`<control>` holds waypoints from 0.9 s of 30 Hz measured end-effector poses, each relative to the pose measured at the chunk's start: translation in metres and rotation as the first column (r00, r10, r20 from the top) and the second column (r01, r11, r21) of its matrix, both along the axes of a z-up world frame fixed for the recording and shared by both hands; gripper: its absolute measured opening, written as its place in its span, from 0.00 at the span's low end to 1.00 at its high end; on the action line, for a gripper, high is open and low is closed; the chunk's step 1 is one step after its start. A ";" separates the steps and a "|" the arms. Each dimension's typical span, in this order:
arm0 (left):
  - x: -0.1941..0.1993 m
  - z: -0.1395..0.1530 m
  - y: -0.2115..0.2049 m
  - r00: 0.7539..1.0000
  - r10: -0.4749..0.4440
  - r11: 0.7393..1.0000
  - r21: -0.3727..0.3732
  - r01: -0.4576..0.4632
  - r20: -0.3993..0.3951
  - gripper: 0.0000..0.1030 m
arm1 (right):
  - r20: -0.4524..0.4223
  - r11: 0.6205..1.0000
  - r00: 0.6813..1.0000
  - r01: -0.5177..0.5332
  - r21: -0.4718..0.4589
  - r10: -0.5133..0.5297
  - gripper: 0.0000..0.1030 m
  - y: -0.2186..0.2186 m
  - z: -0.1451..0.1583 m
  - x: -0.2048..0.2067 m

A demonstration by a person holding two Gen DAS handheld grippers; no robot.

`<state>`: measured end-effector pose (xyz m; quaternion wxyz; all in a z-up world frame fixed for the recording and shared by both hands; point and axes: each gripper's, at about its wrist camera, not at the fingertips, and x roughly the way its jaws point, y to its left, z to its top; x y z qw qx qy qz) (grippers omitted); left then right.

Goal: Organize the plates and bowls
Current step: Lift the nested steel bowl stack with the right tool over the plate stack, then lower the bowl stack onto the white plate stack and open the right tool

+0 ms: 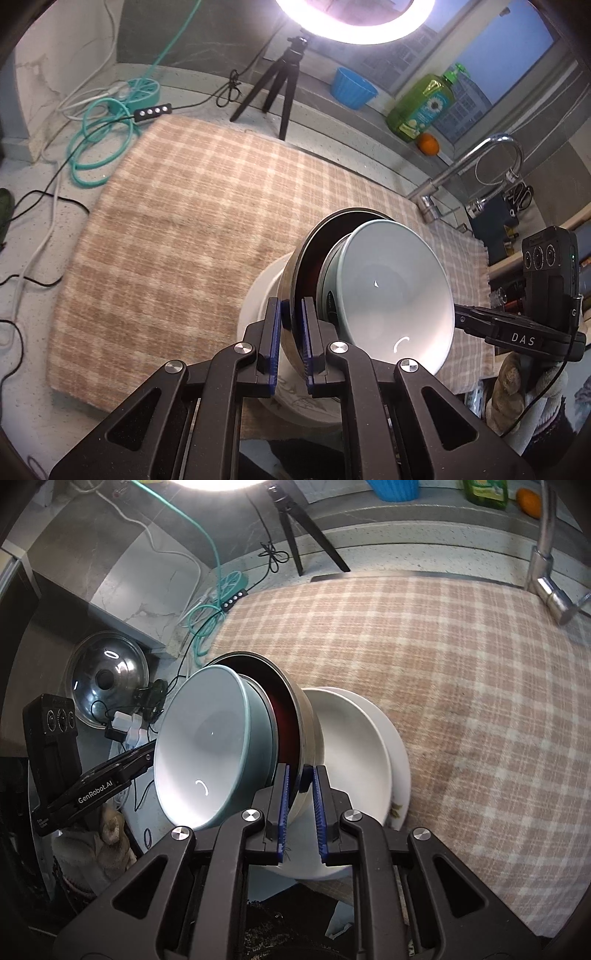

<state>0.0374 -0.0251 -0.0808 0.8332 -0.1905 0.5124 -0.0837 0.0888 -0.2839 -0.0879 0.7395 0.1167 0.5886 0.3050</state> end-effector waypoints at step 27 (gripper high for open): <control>0.000 -0.011 -0.017 0.998 -0.045 0.999 0.019 0.045 -0.048 0.08 | -0.059 0.999 0.998 0.034 -0.003 -0.034 0.13 -0.015 -0.019 -0.011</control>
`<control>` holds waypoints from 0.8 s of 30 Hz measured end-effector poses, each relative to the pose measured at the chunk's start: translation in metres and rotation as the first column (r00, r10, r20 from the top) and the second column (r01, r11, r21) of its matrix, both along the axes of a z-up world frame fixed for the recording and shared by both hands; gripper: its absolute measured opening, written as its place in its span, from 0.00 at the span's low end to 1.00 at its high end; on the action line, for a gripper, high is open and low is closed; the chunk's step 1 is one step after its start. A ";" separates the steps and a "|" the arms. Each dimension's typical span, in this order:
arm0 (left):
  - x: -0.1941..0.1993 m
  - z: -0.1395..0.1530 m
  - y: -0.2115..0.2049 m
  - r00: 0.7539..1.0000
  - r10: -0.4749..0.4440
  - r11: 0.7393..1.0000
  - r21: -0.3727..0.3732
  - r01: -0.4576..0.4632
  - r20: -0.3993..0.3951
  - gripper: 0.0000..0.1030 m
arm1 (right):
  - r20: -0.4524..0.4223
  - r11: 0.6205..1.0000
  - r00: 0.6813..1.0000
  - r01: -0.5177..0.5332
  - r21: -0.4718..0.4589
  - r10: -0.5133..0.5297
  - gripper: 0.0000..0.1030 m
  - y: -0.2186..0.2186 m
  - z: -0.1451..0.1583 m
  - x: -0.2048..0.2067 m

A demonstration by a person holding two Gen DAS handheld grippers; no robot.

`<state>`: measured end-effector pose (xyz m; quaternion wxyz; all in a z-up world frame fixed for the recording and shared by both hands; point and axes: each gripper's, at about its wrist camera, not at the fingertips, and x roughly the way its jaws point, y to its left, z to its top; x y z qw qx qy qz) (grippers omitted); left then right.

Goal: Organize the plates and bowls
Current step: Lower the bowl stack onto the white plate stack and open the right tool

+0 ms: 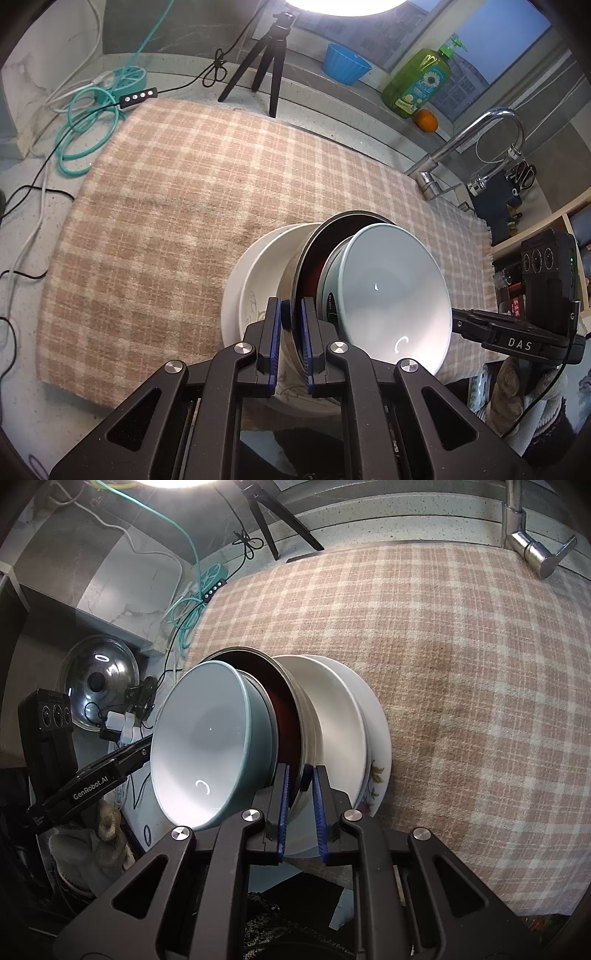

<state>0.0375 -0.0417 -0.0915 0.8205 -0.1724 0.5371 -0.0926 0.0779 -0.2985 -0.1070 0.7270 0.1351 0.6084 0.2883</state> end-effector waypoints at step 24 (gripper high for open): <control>-0.005 0.010 -0.001 0.999 -0.009 0.999 0.043 0.007 0.047 0.11 | 0.108 0.998 0.994 -0.019 -0.067 0.026 0.32 -0.003 0.016 0.000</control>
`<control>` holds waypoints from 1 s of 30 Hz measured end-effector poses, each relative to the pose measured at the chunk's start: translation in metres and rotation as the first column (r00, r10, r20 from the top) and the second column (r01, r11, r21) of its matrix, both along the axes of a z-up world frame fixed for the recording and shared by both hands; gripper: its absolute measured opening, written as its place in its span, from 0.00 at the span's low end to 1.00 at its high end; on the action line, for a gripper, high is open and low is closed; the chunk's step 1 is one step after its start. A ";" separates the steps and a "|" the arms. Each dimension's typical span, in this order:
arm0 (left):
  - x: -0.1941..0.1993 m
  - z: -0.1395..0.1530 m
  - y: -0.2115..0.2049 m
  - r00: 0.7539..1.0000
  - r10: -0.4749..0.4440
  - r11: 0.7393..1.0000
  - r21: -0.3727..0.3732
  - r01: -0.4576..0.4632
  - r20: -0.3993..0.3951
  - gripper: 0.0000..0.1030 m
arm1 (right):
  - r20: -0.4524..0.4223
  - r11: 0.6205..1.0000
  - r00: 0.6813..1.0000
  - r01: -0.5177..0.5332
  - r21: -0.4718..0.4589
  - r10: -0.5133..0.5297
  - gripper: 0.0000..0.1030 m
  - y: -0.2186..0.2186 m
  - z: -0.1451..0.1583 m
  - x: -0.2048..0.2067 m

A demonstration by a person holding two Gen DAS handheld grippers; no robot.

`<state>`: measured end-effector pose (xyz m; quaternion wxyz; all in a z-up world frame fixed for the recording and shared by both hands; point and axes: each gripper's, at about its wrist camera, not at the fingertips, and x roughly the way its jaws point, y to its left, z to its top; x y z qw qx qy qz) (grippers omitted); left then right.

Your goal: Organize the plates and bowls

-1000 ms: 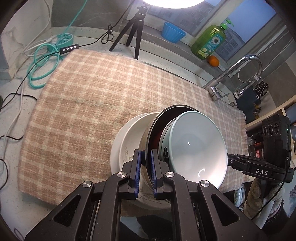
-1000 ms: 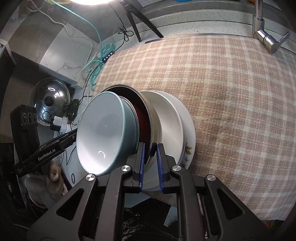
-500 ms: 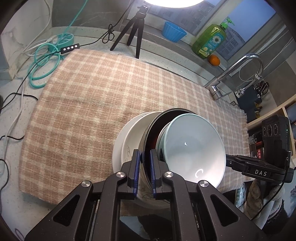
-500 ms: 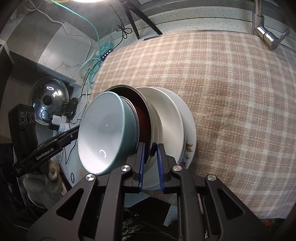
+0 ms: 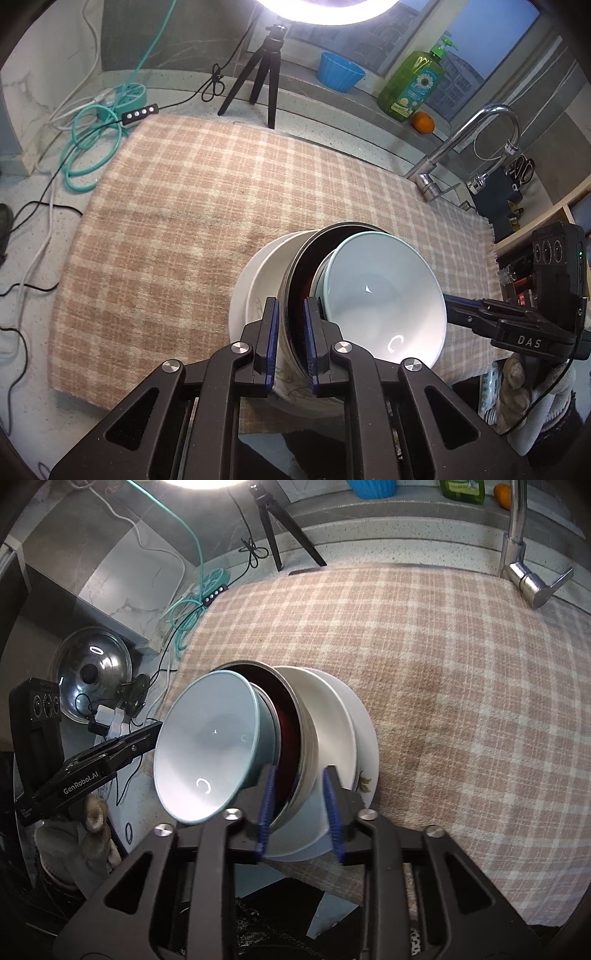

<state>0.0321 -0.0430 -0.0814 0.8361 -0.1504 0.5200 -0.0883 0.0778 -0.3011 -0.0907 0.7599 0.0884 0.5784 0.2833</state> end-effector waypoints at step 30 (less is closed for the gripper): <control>-0.046 0.063 -0.010 0.971 0.046 0.976 0.195 -0.093 0.235 0.71 | 0.381 0.993 0.924 0.070 -0.090 -0.030 0.91 -0.013 0.075 -0.054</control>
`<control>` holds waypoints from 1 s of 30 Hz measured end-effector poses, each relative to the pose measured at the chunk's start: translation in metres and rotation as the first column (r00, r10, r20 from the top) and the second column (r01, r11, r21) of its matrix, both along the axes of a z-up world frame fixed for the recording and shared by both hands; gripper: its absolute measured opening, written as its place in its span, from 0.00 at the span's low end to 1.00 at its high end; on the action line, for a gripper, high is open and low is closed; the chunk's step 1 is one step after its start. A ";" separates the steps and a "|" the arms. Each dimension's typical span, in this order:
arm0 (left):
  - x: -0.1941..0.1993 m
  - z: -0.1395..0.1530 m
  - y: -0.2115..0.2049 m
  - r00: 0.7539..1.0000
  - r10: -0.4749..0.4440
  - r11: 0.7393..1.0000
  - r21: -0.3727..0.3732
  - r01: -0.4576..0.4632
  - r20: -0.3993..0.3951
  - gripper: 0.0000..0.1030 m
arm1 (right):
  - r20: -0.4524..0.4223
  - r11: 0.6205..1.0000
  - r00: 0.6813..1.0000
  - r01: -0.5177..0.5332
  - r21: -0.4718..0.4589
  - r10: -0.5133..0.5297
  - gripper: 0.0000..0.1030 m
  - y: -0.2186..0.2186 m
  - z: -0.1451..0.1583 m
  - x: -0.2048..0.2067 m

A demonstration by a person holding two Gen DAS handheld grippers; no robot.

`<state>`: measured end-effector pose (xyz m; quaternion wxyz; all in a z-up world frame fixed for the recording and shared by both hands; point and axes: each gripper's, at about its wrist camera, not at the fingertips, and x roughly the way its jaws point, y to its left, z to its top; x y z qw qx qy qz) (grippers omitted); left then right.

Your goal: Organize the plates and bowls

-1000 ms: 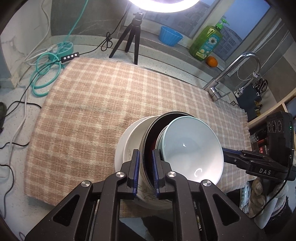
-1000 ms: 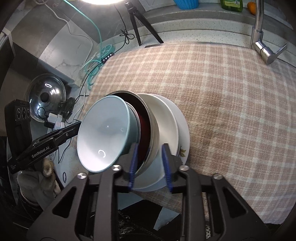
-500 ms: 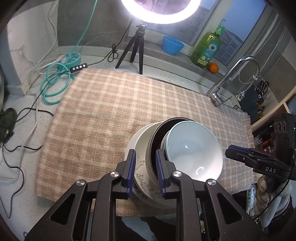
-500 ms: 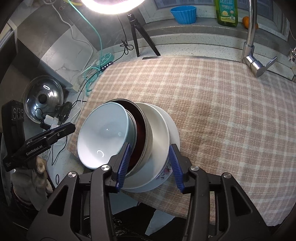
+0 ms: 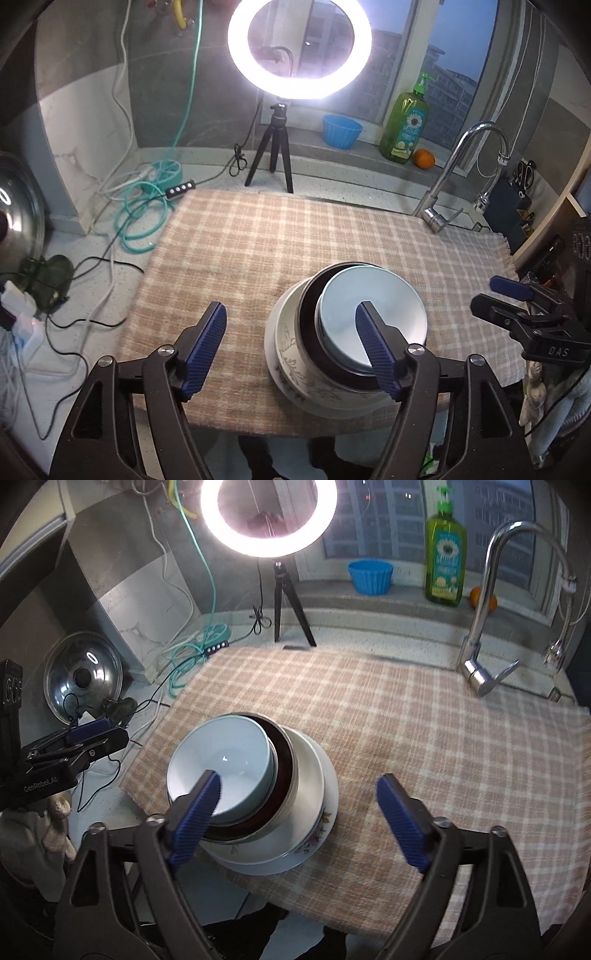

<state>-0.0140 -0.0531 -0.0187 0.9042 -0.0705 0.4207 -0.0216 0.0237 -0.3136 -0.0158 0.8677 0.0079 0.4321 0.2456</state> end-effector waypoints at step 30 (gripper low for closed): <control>-0.015 0.017 -0.005 0.998 0.032 0.997 0.068 -0.035 0.049 0.71 | 0.086 0.998 0.995 0.059 -0.027 -0.056 0.95 -0.005 0.017 -0.014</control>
